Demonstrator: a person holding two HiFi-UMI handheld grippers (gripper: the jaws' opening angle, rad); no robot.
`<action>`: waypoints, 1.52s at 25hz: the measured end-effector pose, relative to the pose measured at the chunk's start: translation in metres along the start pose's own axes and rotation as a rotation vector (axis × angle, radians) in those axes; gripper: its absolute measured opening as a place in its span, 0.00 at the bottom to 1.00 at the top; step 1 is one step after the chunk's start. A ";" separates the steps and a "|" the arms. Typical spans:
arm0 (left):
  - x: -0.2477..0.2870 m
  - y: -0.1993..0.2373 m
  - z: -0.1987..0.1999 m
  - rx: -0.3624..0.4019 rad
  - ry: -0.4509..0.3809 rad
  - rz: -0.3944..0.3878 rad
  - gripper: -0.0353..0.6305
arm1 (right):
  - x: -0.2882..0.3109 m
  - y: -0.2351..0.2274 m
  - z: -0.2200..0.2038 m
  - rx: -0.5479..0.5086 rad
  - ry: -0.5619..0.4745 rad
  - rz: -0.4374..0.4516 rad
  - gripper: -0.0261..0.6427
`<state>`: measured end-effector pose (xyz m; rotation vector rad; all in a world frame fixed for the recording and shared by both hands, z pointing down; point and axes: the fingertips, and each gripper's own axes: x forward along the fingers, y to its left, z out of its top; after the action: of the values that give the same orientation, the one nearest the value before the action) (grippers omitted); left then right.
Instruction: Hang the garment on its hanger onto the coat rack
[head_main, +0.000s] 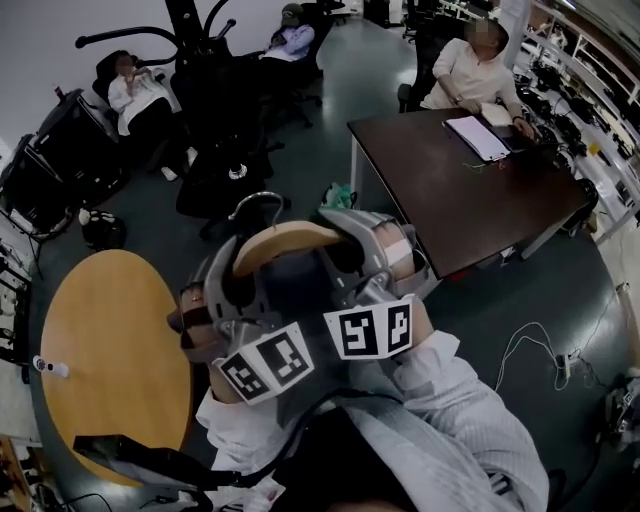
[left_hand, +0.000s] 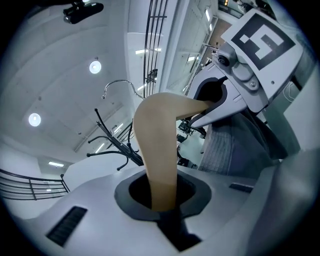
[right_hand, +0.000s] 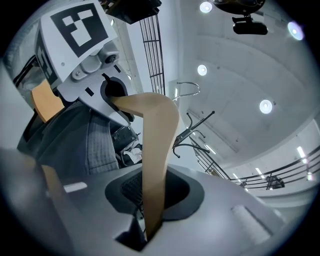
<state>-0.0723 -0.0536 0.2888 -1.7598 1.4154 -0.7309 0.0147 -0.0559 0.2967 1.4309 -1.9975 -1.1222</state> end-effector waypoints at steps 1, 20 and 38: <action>0.014 0.002 0.002 -0.001 0.015 0.015 0.11 | 0.013 -0.006 -0.006 0.000 -0.020 0.009 0.12; 0.181 0.036 0.005 0.003 0.237 0.208 0.11 | 0.188 -0.073 -0.065 -0.002 -0.294 0.144 0.13; 0.292 0.101 -0.055 0.000 0.036 0.133 0.11 | 0.315 -0.076 -0.048 -0.048 -0.174 -0.010 0.13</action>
<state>-0.1063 -0.3604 0.2294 -1.6418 1.5400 -0.6943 -0.0235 -0.3742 0.2297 1.3620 -2.0660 -1.3307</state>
